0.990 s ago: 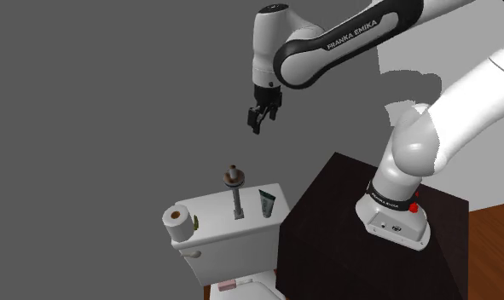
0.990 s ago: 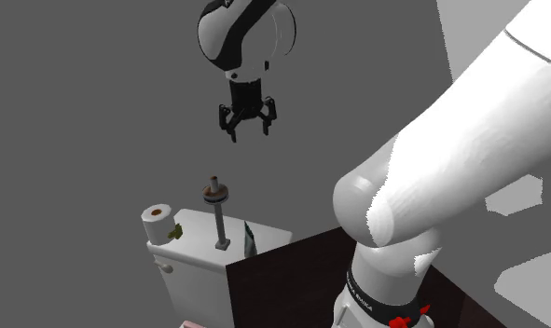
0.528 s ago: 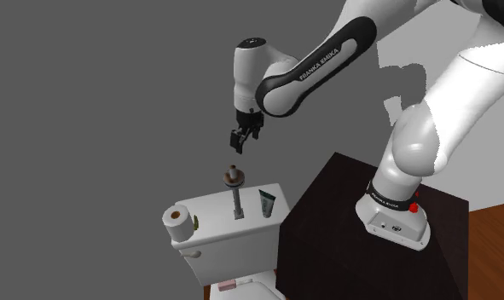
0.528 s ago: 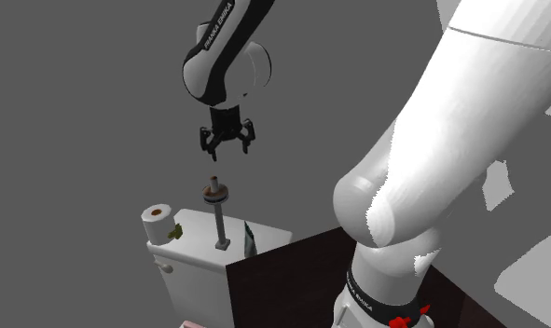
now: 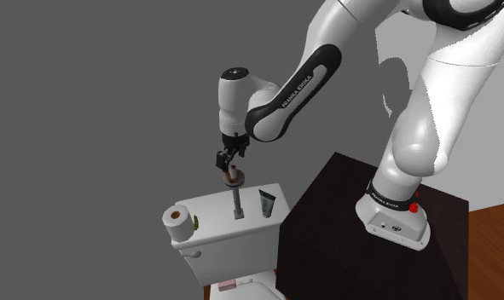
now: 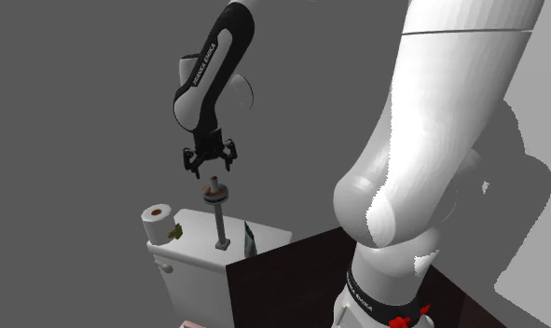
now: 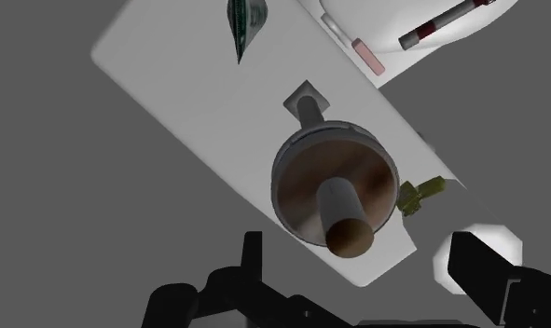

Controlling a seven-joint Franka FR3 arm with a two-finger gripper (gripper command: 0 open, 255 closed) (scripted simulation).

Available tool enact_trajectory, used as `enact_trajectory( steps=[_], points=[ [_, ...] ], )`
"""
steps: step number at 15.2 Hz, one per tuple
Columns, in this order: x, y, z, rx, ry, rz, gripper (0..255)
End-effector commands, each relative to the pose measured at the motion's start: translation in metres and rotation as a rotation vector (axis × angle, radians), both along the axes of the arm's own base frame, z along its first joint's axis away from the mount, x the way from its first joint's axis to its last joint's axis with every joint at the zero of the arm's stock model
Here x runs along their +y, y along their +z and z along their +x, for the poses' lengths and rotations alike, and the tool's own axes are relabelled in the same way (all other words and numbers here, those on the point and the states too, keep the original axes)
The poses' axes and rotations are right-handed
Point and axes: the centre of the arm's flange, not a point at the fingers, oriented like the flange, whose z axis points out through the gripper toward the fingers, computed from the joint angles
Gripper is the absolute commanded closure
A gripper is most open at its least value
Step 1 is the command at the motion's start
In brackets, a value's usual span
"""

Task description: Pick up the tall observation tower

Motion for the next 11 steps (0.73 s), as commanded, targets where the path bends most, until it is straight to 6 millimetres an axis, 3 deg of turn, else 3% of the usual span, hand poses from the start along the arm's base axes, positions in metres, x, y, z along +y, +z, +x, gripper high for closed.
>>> enact_trajectory(
  steps=[1, 5, 7, 8, 11],
  points=[
    [0.001, -0.01, 0.001, -0.001, 0.001, 0.001, 0],
    [0.001, -0.034, 0.001, -0.001, 0.001, 0.001, 0],
    [0.001, -0.034, 0.001, -0.001, 0.001, 0.001, 0],
    [0.001, -0.034, 0.001, -0.001, 0.001, 0.001, 255],
    [0.0, -0.035, 0.001, -0.001, 0.001, 0.001, 255]
  ],
)
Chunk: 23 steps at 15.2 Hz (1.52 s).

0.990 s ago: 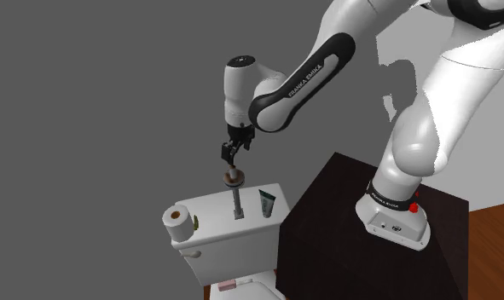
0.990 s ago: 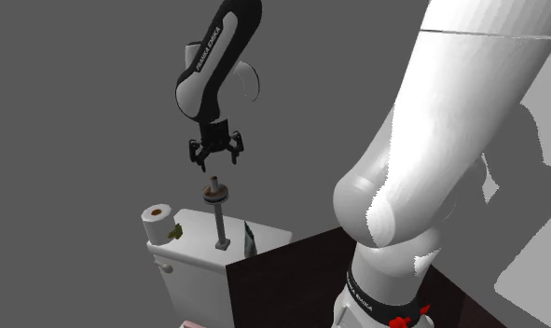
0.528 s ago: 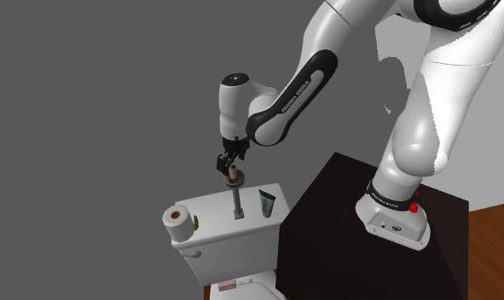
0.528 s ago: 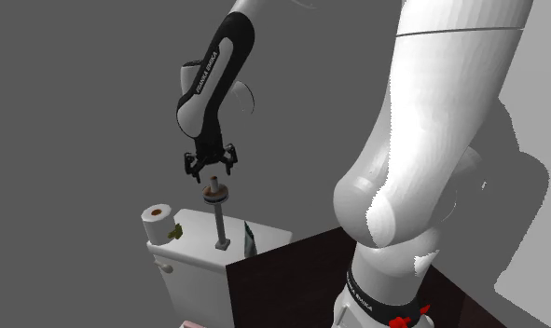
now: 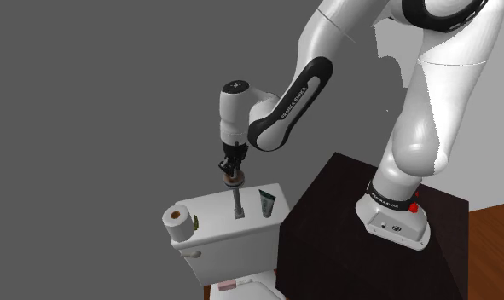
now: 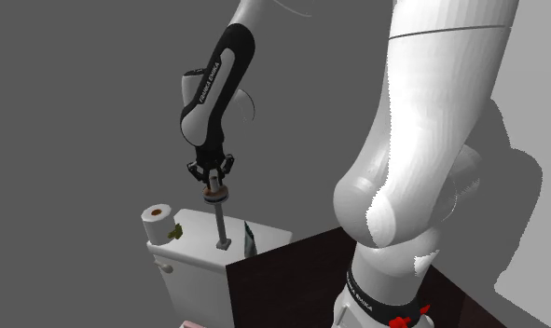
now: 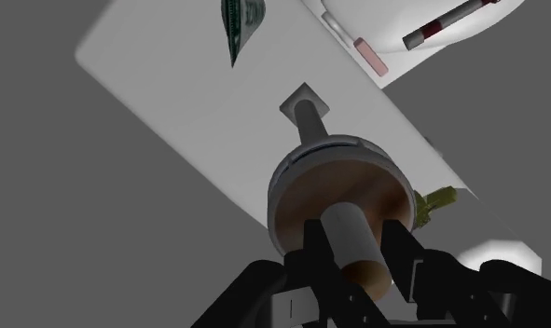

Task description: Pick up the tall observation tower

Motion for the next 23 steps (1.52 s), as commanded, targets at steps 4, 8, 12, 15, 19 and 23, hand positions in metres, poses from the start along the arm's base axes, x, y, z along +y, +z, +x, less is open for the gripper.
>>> enact_trajectory(
  steps=[4, 8, 12, 15, 19, 23],
  points=[
    [-0.001, -0.001, 0.0, 0.002, 0.0, -0.001, 255],
    [0.0, 0.01, -0.001, 0.002, 0.0, -0.001, 255],
    [0.0, 0.031, -0.001, 0.002, 0.0, -0.001, 255],
    [0.0, 0.047, -0.001, 0.002, 0.0, -0.001, 255],
    [0.0, 0.068, -0.001, 0.002, 0.0, -0.001, 255],
    [0.0, 0.079, -0.001, 0.002, 0.0, -0.001, 255]
  ],
)
